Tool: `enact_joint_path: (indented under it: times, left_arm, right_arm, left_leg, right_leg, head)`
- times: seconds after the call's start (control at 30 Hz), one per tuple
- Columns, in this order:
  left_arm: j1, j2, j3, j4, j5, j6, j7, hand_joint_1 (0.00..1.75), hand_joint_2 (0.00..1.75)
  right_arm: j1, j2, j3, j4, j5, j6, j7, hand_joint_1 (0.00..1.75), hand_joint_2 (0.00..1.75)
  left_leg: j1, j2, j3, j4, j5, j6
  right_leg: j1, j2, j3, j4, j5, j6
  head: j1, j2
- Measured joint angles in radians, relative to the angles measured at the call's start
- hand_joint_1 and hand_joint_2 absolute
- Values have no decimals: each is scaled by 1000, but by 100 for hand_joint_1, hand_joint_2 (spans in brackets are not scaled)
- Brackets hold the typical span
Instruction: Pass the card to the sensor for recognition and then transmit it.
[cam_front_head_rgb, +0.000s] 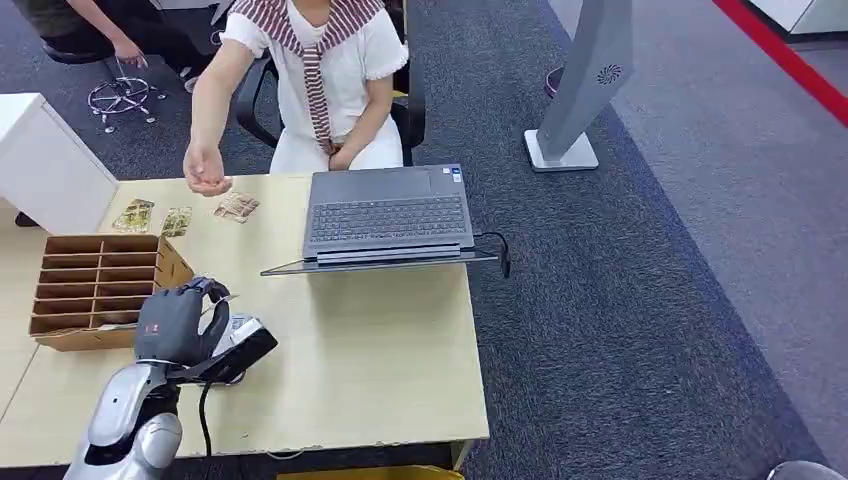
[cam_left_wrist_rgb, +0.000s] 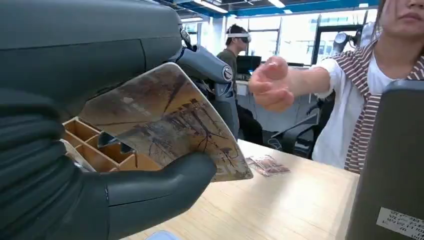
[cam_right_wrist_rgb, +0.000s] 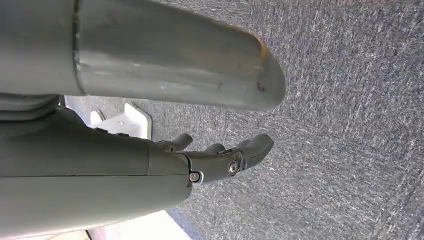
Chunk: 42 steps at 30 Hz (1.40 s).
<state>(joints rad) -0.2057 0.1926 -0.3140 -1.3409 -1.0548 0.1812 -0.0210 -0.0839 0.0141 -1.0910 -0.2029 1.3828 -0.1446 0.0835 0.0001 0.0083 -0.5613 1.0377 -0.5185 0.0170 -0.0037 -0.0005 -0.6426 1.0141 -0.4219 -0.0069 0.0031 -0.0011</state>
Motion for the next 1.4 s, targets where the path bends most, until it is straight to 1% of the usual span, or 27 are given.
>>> enact_joint_path:
  times: [0.8,0.83,0.87,0.9,0.93,0.97,1.03,1.07,1.1,1.17,1.27,1.4]
  left_arm:
    - [0,0,0,0,0,0,0,175,175]
    - [-2,0,0,-1,-48,35,28,175,175]
    - [-19,1,0,0,-130,101,73,175,175]
    - [-62,1,0,5,-192,163,102,175,175]
    - [-143,3,0,26,-211,193,103,175,175]
    - [-219,5,0,52,-197,183,93,175,175]
    - [-398,5,0,139,-162,141,38,175,175]
    - [-470,5,0,185,-154,135,21,175,175]
    - [-511,5,0,211,-148,136,14,175,175]
    - [-559,3,0,247,-146,143,8,175,175]
    - [-615,-6,0,309,-148,159,6,175,175]
    - [-651,-6,0,339,-148,165,6,175,175]
  right_arm:
    - [0,0,0,0,0,0,0,0,0]
    - [0,0,0,0,3,3,10,0,0]
    - [0,0,0,0,6,10,26,0,0]
    - [-1,0,0,0,6,14,38,0,0]
    - [-3,0,0,0,6,16,48,0,0]
    - [-8,0,0,1,6,16,54,0,0]
    - [-23,0,0,1,6,16,66,0,0]
    - [-30,0,0,1,6,16,70,0,0]
    - [-33,0,0,1,6,16,72,0,0]
    - [-31,2,0,2,6,14,72,0,0]
    - [-32,2,0,5,6,13,75,0,0]
    - [-30,2,0,6,10,14,69,0,0]
  left_leg:
    - [0,0,0,0,0,0]
    - [0,0,1,0,0,0]
    - [-1,0,1,2,1,0]
    - [0,-1,2,4,4,1]
    - [1,-7,-5,6,9,1]
    - [1,-10,-8,7,11,0]
    - [1,-11,-12,6,15,-1]
    - [1,-10,-12,6,15,-2]
    - [1,-5,-11,6,15,-2]
    - [0,-1,-9,5,15,-2]
    - [0,-1,-13,6,18,-1]
    - [-1,-1,-13,6,18,-1]
  right_leg:
    - [0,0,0,0,0,0]
    - [0,0,-1,0,0,0]
    - [1,0,-2,0,1,-1]
    - [2,-1,-5,0,3,0]
    - [3,-7,-8,0,5,1]
    - [4,-11,-11,0,8,0]
    - [3,-11,-13,0,13,-1]
    - [3,-11,-13,0,14,-1]
    - [1,-8,-13,0,15,-1]
    - [0,-3,-13,0,16,0]
    - [1,-1,-17,-1,20,0]
    - [0,-1,-17,0,20,0]
  head:
    - [0,0]
    - [0,0]
    - [-1,0]
    - [0,0]
    - [0,0]
    - [2,0]
    - [2,0]
    - [2,0]
    - [2,0]
    - [-3,0]
    - [0,0]
    - [-1,0]
